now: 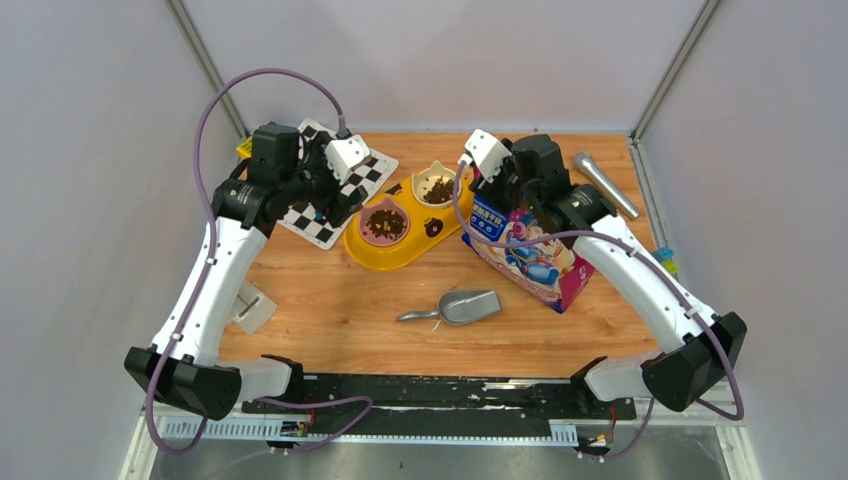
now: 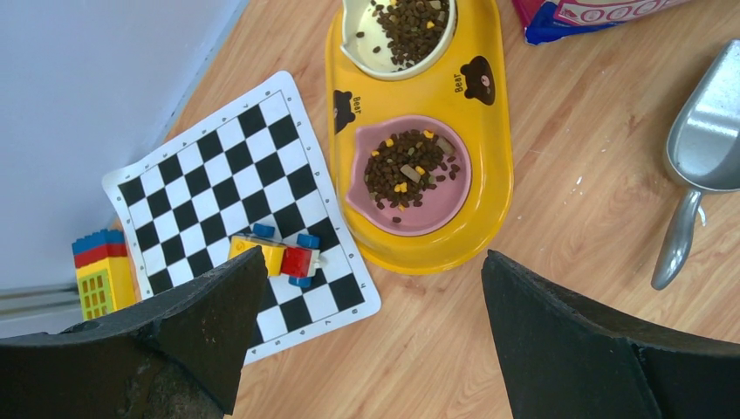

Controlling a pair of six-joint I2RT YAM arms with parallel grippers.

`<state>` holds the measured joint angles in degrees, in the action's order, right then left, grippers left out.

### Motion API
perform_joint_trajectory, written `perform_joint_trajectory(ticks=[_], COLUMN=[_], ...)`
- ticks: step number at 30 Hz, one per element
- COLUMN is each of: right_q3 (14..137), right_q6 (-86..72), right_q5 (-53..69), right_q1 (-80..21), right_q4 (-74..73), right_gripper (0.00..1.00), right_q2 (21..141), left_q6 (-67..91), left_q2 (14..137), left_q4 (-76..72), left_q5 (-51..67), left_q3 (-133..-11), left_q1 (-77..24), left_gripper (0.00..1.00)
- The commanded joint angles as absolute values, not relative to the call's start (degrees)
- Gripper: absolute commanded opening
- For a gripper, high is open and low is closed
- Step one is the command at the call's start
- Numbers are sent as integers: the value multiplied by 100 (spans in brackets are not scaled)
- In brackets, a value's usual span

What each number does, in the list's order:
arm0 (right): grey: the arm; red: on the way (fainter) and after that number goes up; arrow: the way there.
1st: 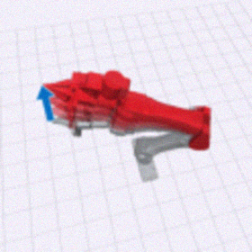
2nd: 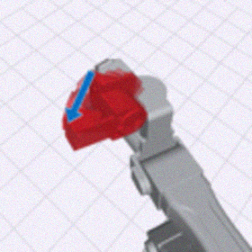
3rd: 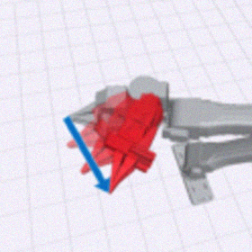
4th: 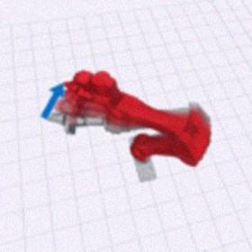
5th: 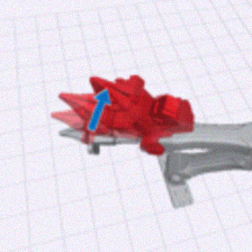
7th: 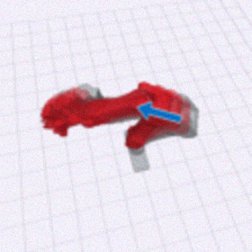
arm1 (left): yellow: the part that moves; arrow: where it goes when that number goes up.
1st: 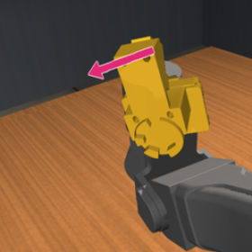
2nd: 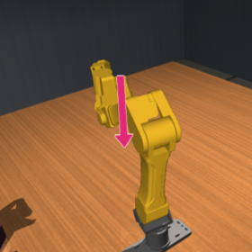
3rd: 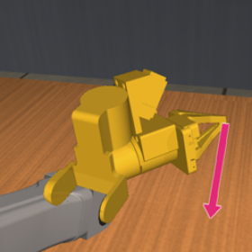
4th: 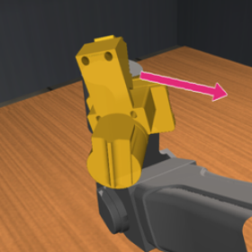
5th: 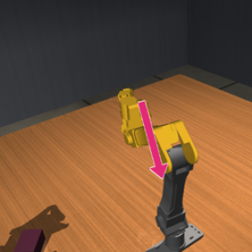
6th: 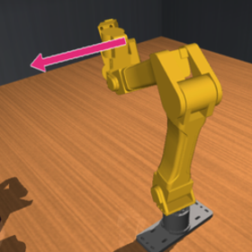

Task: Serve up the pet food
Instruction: Close the pet food bag at the center of the board.

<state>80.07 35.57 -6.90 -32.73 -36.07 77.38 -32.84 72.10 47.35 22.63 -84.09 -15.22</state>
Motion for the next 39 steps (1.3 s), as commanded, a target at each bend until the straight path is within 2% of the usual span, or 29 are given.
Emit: perform_joint_trajectory(ticks=[1, 6, 7, 8, 9, 10, 16, 17, 18, 19, 21, 23, 32, 36, 39], right_q3=[8444, 8524, 8525, 8526, 8545, 8533, 8518, 8589, 8631, 8614, 8537, 8459, 7676, 7516, 7504], right_q6=[3361, 3394, 3387, 3381, 3335, 3318, 3287, 3290, 3290, 3298, 3360, 3416, 3710, 3727, 3727], right_q5=[-635, -716, -732, -754, -820, -827, -966, -973, -1007, -1060, -1078, -1117, -1535, -1537, -1526], right_q1=[-3324, -3322, -3320, -3322, -3322, -3333, -3405, -3414, -3427, -3442, -3447, -3445, -3399, -3249, -3133], right_q4=[-3248, -3205, -3192, -3191, -3190, -3190, -2979, -3074, -3165, -3194, -3286, -3492, -3963, -4110, -4336], right_gripper=[59, 56, 40, 8, 0, 0, 0, 10, 31, 46, 61, 68, 69, 65, 59], right_q2=[7958, 8228, 8261, 8301, 8324, 8330, 8174, 8222, 8246, 8209, 8033, 7837, 7050, 6818, 6747], left_q6=[-3235, -3238, -3241, -3243, -3238, -3242, -3243, -3243, -3239, -3235, -3245, -3257, -3225, -3225, -3227], left_q2=[7158, 7126, 7127, 7128, 7128, 7128, 7134, 7135, 7143, 7140, 7118, 7100, 7146, 7133, 7112], left_q4=[4644, 4655, 4660, 4659, 4658, 4663, 4669, 4668, 4667, 4672, 4687, 4716, 4722, 4745, 4754], left_q5=[2391, 2391, 2391, 2391, 2393, 2392, 2408, 2412, 2415, 2412, 2398, 2390, 2425, 2432, 2431], left_q3=[-8407, -8411, -8405, -8403, -8403, -8402, -8427, -8432, -8436, -8441, -8452, -8450, -8515, -8529, -8513], left_q1=[-1472, -1468, -1468, -1468, -1468, -1468, -1468, -1468, -1468, -1468, -1468, -1468, -1468, -1468, -1468], left_gripper=[100, 100, 100, 100, 100, 100, 100, 100, 100, 100, 100, 100, 100, 100, 100])
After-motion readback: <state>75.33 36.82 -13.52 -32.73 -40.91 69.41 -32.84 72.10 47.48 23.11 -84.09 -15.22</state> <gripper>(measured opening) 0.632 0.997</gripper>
